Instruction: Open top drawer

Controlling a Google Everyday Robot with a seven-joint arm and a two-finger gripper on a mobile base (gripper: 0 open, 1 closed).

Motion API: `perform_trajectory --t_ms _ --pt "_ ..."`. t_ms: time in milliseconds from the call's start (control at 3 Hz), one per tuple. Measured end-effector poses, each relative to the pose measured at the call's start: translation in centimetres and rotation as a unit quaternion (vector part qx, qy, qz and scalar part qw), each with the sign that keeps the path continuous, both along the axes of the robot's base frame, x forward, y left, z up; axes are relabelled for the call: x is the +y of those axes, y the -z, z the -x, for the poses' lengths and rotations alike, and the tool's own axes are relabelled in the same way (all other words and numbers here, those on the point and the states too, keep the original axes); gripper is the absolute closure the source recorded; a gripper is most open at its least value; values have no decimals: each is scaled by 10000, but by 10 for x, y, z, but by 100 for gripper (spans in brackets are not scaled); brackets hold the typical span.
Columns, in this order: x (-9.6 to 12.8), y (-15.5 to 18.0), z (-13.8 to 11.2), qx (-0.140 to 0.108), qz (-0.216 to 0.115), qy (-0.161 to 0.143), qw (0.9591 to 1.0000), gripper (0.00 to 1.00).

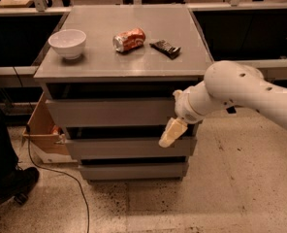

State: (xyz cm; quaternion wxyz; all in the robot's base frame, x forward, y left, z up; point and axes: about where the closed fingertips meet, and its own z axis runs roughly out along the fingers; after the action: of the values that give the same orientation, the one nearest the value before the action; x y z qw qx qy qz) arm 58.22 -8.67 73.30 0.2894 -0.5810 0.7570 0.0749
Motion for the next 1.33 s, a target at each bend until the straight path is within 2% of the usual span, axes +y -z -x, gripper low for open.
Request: perform_trajectory --t_ms 667,1000,1333 --pt "30 30 -36 -110 -340 -79 9993 0" --pt "36 27 -63 -270 -327 -135 9990 0" --pt "48 34 -81 -263 -339 -221 9988 2"
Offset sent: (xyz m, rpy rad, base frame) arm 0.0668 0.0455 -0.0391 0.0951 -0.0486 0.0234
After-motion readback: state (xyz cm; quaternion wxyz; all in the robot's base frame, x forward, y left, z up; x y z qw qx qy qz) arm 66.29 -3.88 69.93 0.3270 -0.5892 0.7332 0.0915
